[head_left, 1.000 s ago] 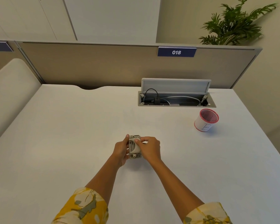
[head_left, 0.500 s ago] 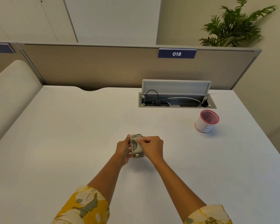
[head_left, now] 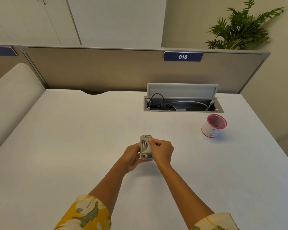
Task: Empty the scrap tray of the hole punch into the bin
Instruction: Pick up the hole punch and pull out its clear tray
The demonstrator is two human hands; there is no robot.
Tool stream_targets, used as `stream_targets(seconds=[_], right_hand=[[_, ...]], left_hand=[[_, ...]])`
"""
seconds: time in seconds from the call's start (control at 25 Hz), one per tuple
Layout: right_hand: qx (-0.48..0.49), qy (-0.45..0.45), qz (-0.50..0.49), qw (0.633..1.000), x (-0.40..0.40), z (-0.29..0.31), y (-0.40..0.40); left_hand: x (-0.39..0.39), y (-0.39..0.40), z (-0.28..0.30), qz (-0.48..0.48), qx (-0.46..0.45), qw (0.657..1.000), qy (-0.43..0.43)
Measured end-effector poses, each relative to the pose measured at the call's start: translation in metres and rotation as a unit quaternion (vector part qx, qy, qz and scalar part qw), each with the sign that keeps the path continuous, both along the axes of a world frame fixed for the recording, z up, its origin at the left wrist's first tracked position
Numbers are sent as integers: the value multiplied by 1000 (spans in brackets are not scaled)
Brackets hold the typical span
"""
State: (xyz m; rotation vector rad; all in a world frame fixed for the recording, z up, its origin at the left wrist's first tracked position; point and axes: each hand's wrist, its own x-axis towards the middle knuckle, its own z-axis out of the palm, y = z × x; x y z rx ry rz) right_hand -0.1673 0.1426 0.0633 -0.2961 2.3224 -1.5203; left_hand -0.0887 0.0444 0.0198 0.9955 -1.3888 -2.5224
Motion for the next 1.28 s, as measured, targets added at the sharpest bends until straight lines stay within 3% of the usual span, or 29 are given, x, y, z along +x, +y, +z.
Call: stream_targets(seconds=[0.28, 0.44, 0.96, 1.16, 1.28], right_hand=[[76, 11, -9, 997, -2, 1, -1], [84, -41, 13, 996, -7, -1, -1], [-29, -195, -2, 980, -11, -3, 10], [-131, -309, -24, 942, -19, 0, 16], [-199, -431, -58, 878, -24, 0, 23]], left_hand=[[-5, 7, -5, 53, -70, 995, -39], [-4, 8, -5, 53, -74, 995, -34], [2, 6, -13, 53, -76, 995, -48], [3, 9, -15, 78, -48, 994, -55], [2, 10, -14, 92, -46, 993, -62]])
